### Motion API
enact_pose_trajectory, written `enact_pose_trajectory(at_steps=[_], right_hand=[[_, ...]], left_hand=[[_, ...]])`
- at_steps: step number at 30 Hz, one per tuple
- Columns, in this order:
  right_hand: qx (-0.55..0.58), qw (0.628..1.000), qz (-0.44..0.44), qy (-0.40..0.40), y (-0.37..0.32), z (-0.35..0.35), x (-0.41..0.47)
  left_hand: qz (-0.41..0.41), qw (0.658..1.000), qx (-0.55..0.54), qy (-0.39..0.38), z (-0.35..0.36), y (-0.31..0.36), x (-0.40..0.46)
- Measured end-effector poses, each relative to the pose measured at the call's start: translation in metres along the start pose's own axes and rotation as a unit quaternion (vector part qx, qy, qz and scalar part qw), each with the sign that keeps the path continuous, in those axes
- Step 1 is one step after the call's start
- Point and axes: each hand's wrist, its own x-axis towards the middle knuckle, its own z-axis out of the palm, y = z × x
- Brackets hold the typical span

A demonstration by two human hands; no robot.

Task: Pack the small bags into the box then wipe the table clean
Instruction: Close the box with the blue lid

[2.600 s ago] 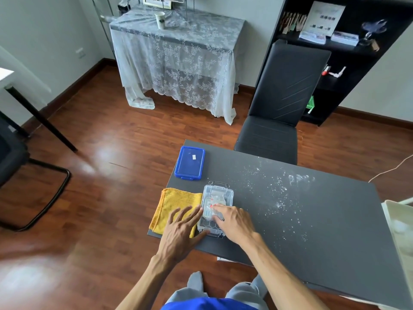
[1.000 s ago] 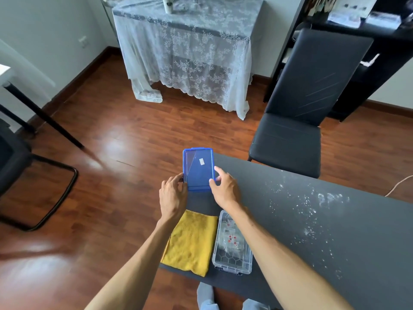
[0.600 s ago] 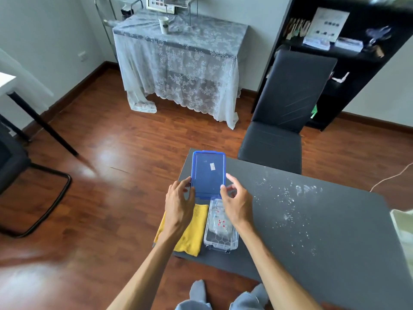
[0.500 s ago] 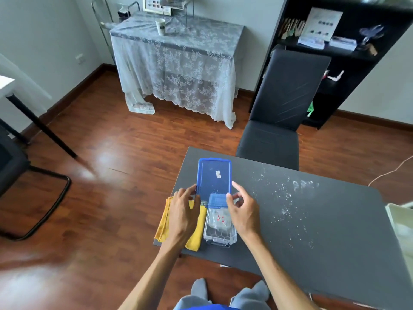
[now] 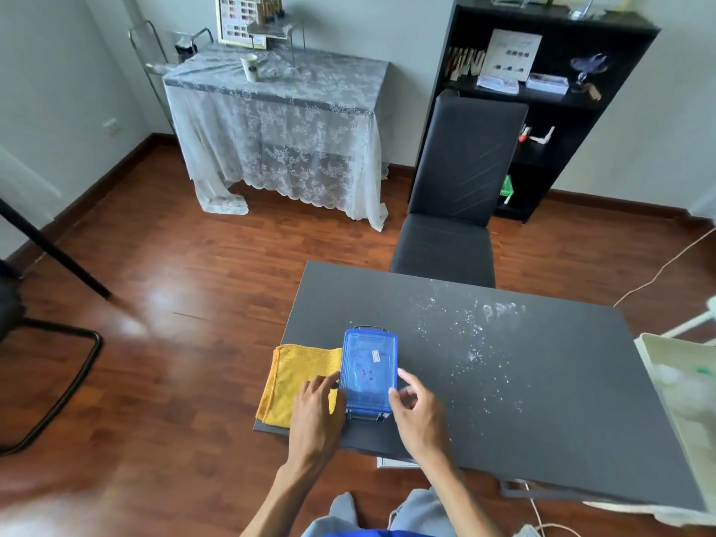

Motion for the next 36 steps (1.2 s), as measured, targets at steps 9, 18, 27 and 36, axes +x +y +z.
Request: enact_pose_trajectory(at_steps=[9,18,27,36], right_hand=[[-0.031,0.999,-0.002,-0.012,0.009,0.003,0.014],[-0.044,0.997,-0.002,-0.061,0.012,-0.003,0.029],[-0.22,0.931,-0.252,-0.148,0.04,-0.026,0.009],[-0.356,0.878,-0.32,0.008,0.045,-0.009,0.011]], left_hand=[[-0.009,0.999,0.029,-0.012,0.004,0.0,0.005],[-0.017,1.0,0.005,-0.008,0.007,0.0,0.011],[0.282,0.946,0.148,-0.066,-0.01,-0.034,0.012],[0.321,0.919,0.219,-0.069,0.012,-0.06,0.01]])
